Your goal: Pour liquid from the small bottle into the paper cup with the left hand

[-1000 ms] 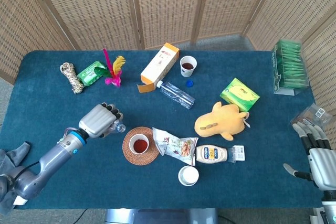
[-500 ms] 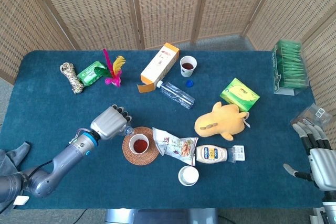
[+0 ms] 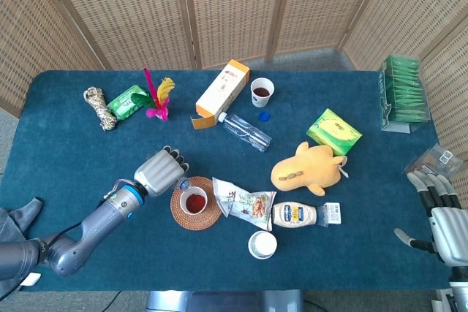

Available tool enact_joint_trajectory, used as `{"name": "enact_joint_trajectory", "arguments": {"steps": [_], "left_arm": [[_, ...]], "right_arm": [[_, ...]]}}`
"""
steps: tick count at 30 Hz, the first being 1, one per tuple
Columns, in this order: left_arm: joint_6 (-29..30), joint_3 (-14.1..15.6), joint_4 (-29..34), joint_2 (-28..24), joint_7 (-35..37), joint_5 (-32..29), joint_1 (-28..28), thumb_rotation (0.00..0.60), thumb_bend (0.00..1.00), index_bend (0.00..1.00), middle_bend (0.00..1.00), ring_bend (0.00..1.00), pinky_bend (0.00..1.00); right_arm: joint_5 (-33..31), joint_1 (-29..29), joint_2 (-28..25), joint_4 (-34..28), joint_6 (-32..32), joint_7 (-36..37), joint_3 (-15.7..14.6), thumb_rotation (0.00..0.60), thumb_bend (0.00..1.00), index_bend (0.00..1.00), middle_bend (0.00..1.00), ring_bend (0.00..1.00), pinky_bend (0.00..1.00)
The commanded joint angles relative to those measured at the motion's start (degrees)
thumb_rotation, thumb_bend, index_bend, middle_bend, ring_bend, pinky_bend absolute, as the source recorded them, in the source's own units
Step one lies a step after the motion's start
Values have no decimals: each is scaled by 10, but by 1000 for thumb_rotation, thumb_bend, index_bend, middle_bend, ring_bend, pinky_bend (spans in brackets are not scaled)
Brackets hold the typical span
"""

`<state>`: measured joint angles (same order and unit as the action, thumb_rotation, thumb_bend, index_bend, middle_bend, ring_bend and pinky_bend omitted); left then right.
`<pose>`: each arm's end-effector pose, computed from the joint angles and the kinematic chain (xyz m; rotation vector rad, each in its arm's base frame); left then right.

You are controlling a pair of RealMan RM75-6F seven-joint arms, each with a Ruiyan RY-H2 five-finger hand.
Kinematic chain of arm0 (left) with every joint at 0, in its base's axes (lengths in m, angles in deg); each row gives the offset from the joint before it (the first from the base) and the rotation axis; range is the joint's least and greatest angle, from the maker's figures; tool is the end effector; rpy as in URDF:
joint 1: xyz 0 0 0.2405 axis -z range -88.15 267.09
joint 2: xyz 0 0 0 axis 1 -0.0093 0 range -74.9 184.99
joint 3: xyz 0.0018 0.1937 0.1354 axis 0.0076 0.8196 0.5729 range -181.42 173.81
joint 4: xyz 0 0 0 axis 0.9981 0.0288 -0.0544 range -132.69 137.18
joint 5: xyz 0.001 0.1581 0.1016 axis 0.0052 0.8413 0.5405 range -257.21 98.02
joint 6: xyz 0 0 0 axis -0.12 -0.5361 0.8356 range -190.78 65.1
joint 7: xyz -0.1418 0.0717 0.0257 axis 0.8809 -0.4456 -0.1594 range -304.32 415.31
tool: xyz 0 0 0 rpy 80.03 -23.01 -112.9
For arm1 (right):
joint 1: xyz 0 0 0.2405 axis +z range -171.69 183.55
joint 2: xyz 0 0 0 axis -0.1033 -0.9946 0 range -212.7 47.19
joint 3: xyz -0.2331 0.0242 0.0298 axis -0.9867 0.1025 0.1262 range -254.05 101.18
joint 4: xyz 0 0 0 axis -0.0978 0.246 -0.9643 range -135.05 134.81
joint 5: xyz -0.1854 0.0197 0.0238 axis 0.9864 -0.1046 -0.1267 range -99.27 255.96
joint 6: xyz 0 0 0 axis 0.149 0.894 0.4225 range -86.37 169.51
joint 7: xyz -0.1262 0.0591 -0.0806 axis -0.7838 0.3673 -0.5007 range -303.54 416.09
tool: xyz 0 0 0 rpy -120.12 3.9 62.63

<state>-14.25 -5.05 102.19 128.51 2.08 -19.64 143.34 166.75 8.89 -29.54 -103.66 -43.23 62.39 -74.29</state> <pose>-0.0988 0.3236 0.0245 -2.2492 -0.1991 -0.4793 -0.2606 -0.1812 0.2025 1.3790 -1.0046 0.9797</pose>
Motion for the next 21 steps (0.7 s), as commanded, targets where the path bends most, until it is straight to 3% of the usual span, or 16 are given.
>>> {"name": "enact_joint_trajectory", "arguments": {"steps": [1, 21], "left_arm": [[11, 9, 4, 0, -29, -7, 11, 600, 482, 561, 428, 277, 379], [43, 49, 26, 7, -132, -10, 41, 600, 482, 565, 433, 279, 379]], "right_arm": [[-1, 1, 0, 0, 2, 2, 0, 600, 0, 0, 0, 0, 0], [-1, -1, -3, 2, -2, 10, 1, 600, 0, 0, 0, 0, 0]]}}
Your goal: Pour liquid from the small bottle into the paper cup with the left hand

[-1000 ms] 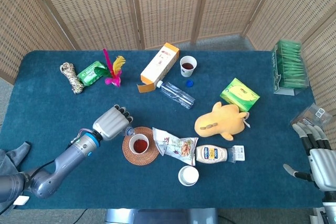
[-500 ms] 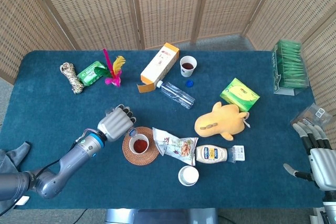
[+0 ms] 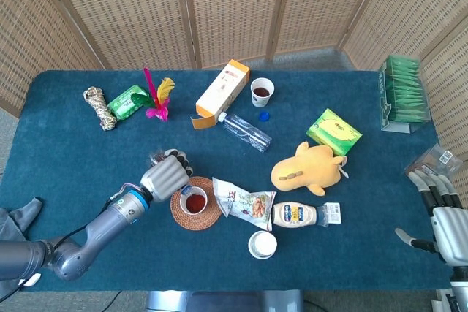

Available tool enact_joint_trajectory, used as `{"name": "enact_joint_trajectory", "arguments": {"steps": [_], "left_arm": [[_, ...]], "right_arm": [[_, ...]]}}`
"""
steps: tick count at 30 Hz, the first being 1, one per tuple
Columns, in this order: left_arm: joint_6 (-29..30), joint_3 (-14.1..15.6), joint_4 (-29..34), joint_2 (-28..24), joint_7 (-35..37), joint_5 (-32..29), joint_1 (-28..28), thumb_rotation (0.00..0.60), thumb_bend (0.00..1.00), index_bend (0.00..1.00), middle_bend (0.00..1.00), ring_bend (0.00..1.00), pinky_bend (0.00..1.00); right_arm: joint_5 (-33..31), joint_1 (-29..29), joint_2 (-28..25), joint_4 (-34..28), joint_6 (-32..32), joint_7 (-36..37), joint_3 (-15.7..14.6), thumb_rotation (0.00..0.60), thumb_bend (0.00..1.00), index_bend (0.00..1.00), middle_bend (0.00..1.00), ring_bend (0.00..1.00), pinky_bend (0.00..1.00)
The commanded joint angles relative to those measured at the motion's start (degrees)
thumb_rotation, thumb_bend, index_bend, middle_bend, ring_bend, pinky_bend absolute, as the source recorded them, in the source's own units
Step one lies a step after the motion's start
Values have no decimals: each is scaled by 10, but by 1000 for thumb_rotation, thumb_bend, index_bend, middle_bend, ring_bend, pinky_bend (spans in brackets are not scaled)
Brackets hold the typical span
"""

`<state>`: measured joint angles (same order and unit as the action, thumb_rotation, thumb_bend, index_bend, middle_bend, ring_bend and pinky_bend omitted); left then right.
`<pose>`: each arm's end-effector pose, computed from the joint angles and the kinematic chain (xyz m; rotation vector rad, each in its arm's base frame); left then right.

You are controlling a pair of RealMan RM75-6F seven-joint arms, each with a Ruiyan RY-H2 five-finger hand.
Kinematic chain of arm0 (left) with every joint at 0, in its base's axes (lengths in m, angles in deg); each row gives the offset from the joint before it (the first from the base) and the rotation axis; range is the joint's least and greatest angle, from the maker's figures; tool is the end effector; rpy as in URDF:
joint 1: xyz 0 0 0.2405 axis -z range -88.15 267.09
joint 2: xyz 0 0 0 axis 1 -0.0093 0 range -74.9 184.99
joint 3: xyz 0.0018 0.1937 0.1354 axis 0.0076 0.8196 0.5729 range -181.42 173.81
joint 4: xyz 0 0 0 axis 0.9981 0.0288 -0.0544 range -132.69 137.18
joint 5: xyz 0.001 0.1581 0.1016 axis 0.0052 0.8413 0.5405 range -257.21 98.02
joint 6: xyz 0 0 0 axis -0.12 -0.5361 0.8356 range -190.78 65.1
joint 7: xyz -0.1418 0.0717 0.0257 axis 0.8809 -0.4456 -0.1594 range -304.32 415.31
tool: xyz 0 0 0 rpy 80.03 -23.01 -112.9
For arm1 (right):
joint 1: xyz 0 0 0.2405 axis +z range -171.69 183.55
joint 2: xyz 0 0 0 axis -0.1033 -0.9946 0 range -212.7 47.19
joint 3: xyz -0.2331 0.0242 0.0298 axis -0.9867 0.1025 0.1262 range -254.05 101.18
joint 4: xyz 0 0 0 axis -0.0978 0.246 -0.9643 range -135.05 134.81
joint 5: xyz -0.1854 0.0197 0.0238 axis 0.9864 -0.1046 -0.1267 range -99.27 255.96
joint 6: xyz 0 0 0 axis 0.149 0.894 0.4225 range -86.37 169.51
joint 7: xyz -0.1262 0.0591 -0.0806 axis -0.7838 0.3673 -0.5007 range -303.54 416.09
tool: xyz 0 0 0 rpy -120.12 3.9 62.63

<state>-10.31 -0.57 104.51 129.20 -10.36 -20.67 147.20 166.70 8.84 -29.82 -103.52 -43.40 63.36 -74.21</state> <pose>-0.0885 0.3137 0.0184 -2.2626 0.0798 -0.3800 -0.2612 -0.1813 0.2047 1.3715 -1.0095 0.9887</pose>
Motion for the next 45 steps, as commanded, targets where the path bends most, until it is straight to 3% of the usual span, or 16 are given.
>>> {"name": "enact_joint_trajectory", "arguments": {"steps": [1, 45], "left_arm": [[6, 6, 4, -1, -13, 0, 4, 600, 482, 565, 433, 279, 379], [46, 38, 11, 2, -128, 13, 29, 600, 483, 570, 440, 292, 383]], "right_arm": [[0, 0, 0, 1, 0, 1, 0, 600, 0, 0, 0, 0, 0], [5, -2, -3, 1, -5, 7, -1, 600, 0, 0, 0, 0, 0]]}}
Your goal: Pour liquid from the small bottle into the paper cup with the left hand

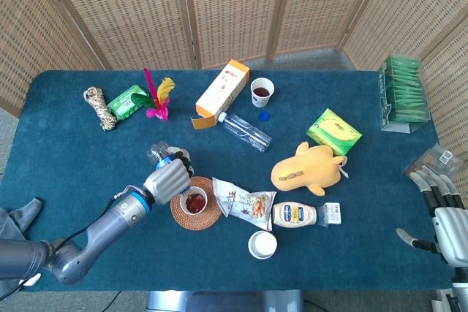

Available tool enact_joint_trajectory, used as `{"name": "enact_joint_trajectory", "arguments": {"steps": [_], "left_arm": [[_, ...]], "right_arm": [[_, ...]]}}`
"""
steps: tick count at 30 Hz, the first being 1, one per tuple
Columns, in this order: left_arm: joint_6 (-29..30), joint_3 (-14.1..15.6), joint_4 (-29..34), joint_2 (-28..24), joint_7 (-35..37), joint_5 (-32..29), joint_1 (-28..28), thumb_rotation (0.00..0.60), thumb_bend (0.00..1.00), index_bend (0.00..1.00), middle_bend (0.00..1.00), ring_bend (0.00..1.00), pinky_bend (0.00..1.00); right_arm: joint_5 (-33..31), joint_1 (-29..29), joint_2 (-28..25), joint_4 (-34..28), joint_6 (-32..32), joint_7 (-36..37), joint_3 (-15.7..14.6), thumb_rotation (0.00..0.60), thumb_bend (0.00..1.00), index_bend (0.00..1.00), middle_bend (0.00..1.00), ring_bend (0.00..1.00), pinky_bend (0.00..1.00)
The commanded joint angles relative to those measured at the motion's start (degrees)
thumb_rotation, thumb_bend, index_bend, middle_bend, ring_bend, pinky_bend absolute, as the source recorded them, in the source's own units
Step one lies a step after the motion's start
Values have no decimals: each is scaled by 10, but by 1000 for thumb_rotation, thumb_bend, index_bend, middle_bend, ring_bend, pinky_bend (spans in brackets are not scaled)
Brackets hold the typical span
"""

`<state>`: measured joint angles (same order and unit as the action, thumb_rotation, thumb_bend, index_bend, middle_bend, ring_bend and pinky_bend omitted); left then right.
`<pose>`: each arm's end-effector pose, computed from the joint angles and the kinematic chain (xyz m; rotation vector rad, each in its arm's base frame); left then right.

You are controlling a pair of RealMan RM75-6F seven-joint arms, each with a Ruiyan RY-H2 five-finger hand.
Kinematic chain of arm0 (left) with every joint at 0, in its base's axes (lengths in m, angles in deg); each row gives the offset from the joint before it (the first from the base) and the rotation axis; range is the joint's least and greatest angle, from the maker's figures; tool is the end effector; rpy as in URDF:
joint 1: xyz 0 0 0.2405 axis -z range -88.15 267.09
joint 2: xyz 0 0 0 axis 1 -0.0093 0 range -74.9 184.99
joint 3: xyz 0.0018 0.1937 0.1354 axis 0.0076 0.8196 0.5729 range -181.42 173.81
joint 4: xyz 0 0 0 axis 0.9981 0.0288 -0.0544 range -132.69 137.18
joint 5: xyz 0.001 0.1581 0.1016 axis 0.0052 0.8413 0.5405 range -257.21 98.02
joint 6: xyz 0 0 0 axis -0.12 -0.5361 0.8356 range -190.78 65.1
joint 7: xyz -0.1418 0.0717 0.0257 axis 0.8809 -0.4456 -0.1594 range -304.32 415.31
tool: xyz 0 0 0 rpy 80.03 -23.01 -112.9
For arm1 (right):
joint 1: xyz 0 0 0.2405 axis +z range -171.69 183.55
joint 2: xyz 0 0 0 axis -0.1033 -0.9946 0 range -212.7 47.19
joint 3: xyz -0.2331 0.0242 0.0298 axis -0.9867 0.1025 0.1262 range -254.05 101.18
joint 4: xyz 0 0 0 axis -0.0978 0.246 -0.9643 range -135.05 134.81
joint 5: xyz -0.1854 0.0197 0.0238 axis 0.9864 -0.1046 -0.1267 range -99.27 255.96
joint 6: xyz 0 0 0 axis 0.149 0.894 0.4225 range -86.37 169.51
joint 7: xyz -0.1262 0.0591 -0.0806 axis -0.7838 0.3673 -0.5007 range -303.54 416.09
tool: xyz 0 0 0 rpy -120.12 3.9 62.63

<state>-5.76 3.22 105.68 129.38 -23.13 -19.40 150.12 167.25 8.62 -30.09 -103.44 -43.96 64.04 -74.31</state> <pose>-0.0800 0.3090 0.0200 -2.2035 0.4000 -0.2838 -0.2605 -0.1800 0.2067 1.3709 -1.0068 0.9998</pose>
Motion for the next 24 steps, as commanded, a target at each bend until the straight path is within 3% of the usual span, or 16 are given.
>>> {"name": "enact_joint_trajectory", "arguments": {"steps": [1, 24], "left_arm": [[1, 1, -1, 1, -1, 1, 0, 600, 483, 570, 440, 292, 383], [4, 4, -9, 7, -9, 24, -3, 600, 481, 572, 442, 292, 384]], "right_arm": [[0, 0, 0, 0, 0, 0, 0, 600, 0, 0, 0, 0, 0], [-1, 1, 2, -1, 2, -7, 0, 600, 0, 0, 0, 0, 0]]}}
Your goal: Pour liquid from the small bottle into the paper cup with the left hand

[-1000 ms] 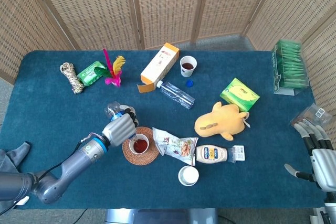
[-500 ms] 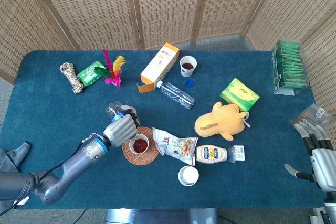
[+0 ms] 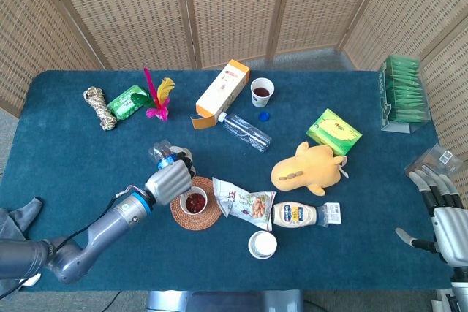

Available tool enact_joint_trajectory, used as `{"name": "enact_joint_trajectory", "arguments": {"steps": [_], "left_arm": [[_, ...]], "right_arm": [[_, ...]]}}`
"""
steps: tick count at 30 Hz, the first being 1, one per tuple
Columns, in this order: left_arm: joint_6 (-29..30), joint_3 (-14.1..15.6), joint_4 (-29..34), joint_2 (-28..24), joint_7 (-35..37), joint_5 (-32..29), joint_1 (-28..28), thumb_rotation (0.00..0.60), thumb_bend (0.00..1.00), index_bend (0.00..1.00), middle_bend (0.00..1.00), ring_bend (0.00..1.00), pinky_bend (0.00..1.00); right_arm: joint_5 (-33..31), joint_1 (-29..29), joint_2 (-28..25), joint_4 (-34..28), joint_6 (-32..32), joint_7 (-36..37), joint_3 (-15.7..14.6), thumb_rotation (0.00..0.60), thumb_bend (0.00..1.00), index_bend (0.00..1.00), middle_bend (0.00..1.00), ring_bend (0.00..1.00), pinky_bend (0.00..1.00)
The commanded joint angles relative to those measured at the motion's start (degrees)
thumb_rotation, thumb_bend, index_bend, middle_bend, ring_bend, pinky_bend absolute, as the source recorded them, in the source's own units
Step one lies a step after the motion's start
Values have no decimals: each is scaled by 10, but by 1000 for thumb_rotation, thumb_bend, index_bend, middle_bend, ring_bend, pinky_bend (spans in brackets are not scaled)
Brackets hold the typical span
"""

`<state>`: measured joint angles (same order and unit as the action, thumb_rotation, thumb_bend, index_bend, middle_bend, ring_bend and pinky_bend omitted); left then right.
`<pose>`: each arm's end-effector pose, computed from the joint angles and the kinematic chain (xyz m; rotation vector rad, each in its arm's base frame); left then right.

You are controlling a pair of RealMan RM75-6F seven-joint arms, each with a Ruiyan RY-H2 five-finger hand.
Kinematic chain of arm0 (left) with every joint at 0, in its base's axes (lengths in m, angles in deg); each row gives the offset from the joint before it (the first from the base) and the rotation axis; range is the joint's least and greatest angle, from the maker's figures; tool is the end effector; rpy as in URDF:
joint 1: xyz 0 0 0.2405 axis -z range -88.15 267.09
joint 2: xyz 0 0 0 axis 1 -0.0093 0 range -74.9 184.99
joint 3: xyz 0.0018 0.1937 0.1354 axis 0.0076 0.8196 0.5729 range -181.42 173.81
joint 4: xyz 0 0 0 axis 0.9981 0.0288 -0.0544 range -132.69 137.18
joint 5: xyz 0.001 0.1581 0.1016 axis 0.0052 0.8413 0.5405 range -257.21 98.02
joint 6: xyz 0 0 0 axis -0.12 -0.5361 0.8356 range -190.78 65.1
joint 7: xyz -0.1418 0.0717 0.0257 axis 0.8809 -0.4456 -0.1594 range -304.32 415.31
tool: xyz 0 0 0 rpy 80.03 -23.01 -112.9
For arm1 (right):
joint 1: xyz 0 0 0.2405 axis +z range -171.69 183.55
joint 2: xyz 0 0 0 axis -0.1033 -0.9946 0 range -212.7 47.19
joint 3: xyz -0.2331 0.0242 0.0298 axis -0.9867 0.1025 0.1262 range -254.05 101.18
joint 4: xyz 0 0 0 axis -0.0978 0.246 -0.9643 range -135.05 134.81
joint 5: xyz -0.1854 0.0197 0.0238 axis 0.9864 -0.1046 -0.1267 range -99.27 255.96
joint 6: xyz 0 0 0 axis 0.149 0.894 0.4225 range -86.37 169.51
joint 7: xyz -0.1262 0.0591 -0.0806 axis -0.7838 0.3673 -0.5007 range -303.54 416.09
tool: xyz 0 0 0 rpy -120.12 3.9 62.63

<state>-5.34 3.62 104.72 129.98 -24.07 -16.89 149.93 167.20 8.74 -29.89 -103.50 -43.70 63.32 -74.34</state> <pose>-0.0785 0.3074 0.0178 -2.1911 0.4660 -0.2915 -0.2603 -0.1804 0.2050 1.3772 -1.0035 0.9916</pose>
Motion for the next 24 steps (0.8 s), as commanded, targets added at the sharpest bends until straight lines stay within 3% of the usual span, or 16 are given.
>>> {"name": "enact_joint_trajectory", "arguments": {"steps": [1, 11, 24], "left_arm": [[1, -1, 2, 1, 4, -3, -2, 600, 481, 572, 441, 292, 384], [-7, -20, 1, 1, 129, -39, -35, 600, 481, 569, 439, 292, 386], [-12, -49, -20, -30, 366, 0, -93, 600, 482, 566, 432, 291, 390]], "right_arm": [[0, 0, 0, 0, 0, 1, 0, 600, 0, 0, 0, 0, 0], [0, 1, 0, 1, 2, 0, 0, 600, 0, 0, 0, 0, 0], [-1, 6, 9, -3, 15, -28, -4, 600, 0, 0, 0, 0, 0]]}}
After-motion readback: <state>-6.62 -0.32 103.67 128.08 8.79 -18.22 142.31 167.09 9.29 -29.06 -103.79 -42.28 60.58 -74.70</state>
